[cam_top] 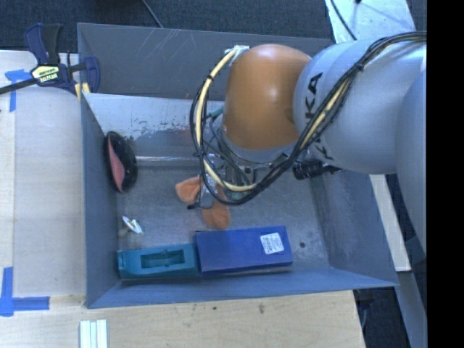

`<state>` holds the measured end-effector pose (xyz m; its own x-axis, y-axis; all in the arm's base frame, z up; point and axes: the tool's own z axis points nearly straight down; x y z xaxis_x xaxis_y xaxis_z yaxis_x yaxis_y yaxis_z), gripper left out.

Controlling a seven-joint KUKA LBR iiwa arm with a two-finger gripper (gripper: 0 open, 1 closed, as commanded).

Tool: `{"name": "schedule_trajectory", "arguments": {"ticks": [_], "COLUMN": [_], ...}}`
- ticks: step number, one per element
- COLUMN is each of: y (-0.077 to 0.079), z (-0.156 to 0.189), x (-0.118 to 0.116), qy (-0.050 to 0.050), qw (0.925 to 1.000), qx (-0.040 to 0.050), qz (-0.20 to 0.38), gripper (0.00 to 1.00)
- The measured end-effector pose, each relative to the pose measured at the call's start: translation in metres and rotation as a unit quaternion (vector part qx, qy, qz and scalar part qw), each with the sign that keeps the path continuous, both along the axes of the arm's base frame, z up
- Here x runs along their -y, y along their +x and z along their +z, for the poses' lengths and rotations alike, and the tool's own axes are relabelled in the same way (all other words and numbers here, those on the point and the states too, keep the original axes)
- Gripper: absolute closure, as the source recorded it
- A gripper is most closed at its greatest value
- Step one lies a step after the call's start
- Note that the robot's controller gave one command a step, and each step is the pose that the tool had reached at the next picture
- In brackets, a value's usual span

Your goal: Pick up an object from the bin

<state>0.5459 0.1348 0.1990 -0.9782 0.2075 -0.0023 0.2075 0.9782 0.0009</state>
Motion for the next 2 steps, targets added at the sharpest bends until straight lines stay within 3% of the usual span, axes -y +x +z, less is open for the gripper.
{"name": "schedule_trajectory", "arguments": {"ticks": [1,2], "y": [0.0,0.025], "z": [0.0,0.116], "x": [0.0,-0.004], "qy": [0.0,0.0], "qw": [1.0,1.0], "qx": [-0.0001,0.0004], "qz": [0.0,0.0], "gripper": [1.0,1.0]}}
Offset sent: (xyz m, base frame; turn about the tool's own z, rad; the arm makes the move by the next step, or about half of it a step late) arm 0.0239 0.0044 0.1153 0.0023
